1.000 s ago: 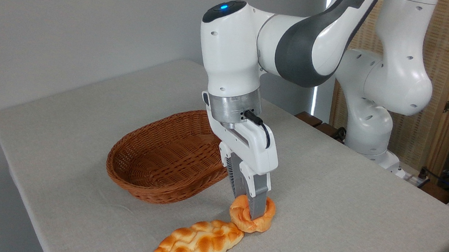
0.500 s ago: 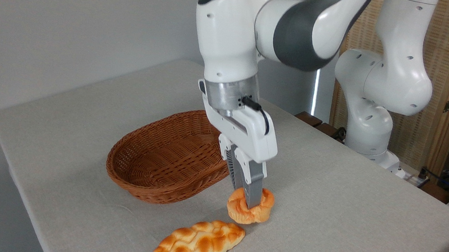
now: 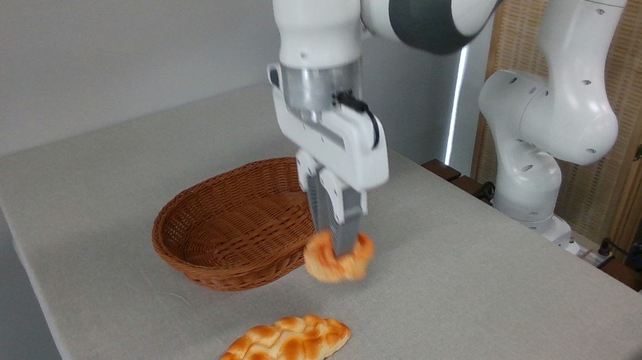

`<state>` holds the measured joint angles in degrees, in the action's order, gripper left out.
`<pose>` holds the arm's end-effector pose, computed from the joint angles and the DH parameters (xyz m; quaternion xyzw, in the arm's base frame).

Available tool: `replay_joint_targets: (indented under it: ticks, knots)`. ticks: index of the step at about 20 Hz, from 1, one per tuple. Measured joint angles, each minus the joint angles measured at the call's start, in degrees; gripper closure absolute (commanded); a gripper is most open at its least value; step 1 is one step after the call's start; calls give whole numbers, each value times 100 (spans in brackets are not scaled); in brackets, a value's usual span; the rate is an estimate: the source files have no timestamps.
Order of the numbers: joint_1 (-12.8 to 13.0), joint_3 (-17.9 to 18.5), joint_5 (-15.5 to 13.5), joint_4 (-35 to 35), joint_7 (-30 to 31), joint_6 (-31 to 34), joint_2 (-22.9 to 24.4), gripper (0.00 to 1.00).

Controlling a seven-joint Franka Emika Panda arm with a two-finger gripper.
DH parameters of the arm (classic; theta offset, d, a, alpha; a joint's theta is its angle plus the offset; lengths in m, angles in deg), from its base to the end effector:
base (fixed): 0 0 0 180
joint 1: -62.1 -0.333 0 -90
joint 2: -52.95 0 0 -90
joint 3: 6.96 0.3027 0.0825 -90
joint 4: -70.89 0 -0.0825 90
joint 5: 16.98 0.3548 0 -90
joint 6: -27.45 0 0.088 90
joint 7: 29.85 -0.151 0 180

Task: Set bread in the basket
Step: 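Lift the held bun and carry it over the wicker basket, then lower the bun into the basket and open the gripper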

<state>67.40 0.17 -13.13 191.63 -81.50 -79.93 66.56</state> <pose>0.4608 0.0250 0.4695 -0.9018 0.4317 0.0065 0.0163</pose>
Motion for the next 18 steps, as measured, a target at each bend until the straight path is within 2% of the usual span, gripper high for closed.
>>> replay_joint_targets:
  ticks: [1,3,8,10,13,15,18]
  knots:
    - [7,-56,-262,-168,7,175,1,72]
    - [15,-170,-601,-368,62,358,1,70]
    - [41,-575,-1325,-530,578,380,-156,69]
    - [50,-729,-1418,-610,820,242,-331,65]
    - [58,-860,-1689,-686,1199,-412,-619,63]
    - [59,-922,-1800,-711,1359,-739,-775,58]
    - [61,-990,-1823,-735,1439,-907,-924,55]
